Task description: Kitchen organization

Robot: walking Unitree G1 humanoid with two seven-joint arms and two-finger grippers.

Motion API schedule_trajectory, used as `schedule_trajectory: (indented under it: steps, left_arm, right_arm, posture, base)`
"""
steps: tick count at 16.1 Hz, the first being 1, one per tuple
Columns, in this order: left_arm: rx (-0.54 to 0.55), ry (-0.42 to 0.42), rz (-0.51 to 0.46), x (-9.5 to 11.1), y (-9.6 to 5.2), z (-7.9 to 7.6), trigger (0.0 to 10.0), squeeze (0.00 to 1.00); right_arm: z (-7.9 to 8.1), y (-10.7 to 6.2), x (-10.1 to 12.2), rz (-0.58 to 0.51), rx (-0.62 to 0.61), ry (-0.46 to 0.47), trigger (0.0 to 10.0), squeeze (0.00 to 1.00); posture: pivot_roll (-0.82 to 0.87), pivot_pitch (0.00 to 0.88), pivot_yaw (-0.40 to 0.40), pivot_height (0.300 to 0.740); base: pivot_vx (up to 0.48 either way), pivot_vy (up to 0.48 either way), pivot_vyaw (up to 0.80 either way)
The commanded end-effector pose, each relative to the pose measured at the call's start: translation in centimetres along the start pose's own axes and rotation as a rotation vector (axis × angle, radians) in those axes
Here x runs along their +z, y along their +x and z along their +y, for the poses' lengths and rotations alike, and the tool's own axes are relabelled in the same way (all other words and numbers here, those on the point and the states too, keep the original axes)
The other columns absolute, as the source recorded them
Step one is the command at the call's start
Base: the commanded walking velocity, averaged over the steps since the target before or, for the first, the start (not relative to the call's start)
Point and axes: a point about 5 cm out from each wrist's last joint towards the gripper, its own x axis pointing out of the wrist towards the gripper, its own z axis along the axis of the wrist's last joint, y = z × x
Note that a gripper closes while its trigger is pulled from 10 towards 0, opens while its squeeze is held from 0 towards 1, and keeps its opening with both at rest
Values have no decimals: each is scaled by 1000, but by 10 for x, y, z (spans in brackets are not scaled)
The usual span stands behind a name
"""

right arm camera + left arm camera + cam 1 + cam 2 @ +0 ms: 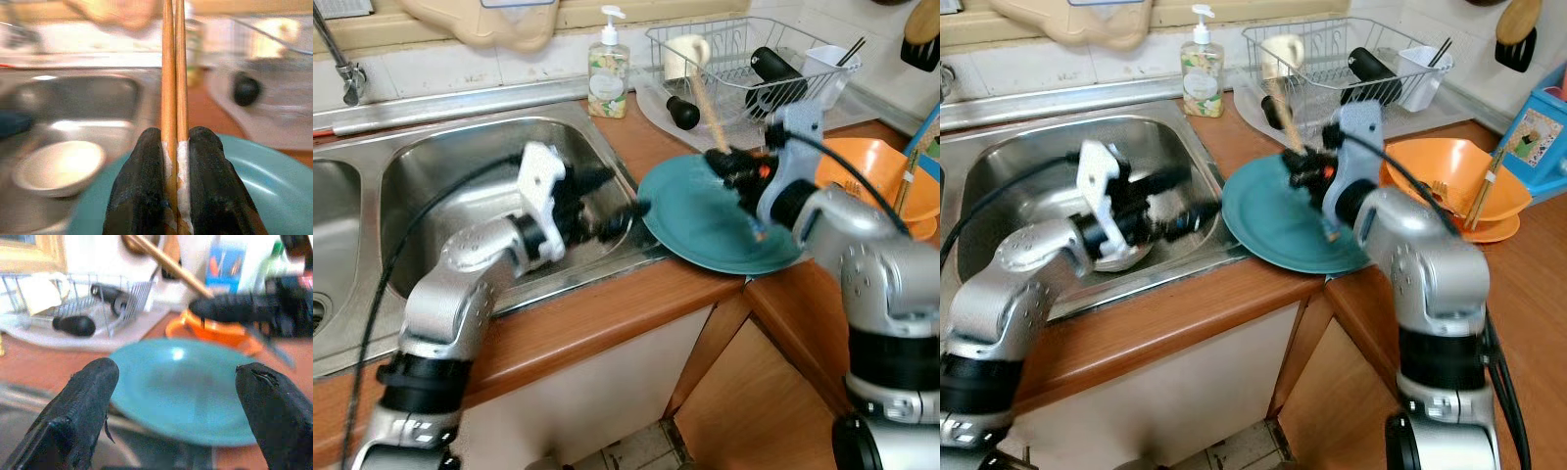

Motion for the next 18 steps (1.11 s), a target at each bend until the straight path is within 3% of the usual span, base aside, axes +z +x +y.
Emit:
schedule_trajectory:
  steps: [1, 3, 4, 5, 6, 7, 9, 16, 18]
  left_arm:
    - [-13, -85, -60, 7, 4, 0, 10000, 0]
    - [-53, -174, -136, 14, 7, -4, 10000, 0]
    - [-37, -261, -199, 19, 11, -2, 9059, 0]
    - [-12, -304, -224, 20, 13, 2, 3059, 0]
    - [16, -352, -238, 18, 15, 5, 0, 0]
    - [21, -369, -241, 18, 16, 5, 0, 0]
    - [-11, -522, -269, 14, 22, 1, 0, 0]
    - [-58, -670, -275, 12, 24, -4, 0, 0]
    - [-73, -680, -275, 13, 23, -5, 0, 0]
  right_arm:
    - [16, -5, 9, -81, 138, -2, 0, 0]
    - [30, -10, 3, -72, 254, -11, 39, 0]
    - [39, -15, -2, -88, 346, -13, 0, 0]
    - [42, -16, -3, -88, 379, -12, 0, 0]
    - [47, -19, -4, -94, 427, -4, 0, 0]
    - [49, -20, -4, -97, 443, -3, 0, 0]
    - [54, -22, -6, -97, 489, -17, 0, 0]
    - [50, -17, -7, -81, 437, -48, 0, 0]
    - [50, -17, -7, -78, 433, -48, 0, 0]
  posture:
    - [-180, 0, -10, 740]
    - [-180, 0, -10, 740]
    - [-179, 0, -12, 740]
    - [-179, 0, -12, 740]
    - [-179, 0, -12, 740]
    - [-180, 0, -8, 740]
    - [-184, 0, -3, 740]
    - [-186, 0, -4, 740]
    - [-186, 0, -4, 740]
  base:
    - [0, 0, 0]
    - [0, 0, 0]
    - [0, 0, 0]
    - [0, 0, 0]
    - [0, 0, 0]
    - [0, 0, 0]
    - [0, 0, 0]
    - [0, 0, 0]
    - [0, 0, 0]
